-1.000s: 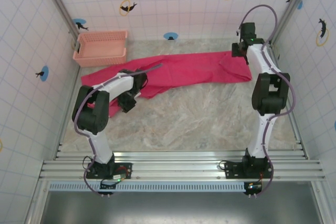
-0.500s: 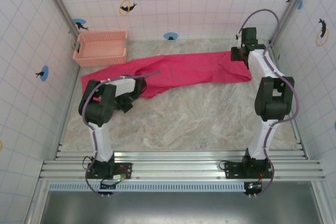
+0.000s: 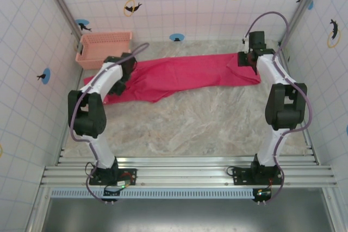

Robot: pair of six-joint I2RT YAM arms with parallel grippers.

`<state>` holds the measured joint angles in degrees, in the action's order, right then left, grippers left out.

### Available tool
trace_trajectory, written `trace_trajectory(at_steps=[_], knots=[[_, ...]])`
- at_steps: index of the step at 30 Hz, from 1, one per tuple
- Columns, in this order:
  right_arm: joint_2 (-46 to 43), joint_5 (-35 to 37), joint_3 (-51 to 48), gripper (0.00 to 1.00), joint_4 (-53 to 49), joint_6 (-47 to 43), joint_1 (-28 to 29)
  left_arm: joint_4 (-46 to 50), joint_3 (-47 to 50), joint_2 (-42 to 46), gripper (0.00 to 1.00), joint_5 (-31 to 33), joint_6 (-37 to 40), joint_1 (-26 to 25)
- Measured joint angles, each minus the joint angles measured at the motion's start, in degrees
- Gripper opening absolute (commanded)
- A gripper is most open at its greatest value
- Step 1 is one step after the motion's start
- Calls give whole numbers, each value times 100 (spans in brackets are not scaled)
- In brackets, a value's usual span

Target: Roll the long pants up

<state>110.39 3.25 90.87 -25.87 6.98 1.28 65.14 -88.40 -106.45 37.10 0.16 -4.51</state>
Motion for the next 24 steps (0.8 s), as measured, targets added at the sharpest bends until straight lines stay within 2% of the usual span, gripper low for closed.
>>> trace_trajectory(at_steps=[4,9,12,14,18,22,24], knots=[[-92,0,-245,58,-72,-13,0,332,-1233,-205,0,-79,201,485],[-214,2,-629,58,-101,-17,-2,778,-3123,-1412,0,-247,306,859],[-282,11,-763,59,-170,-15,-2,1021,-3906,-2247,26,-343,343,1016],[-337,15,-824,59,-216,0,-24,1102,-4140,-2721,56,-382,391,1102],[-483,-72,-960,63,-273,92,-179,1102,-4131,-3209,78,-404,463,1217],[-560,-151,-1036,63,-450,107,-439,833,-3856,-3042,97,-446,483,1274],[-566,-173,-1047,63,-516,94,-483,605,-3515,-2721,97,-586,457,1270]])
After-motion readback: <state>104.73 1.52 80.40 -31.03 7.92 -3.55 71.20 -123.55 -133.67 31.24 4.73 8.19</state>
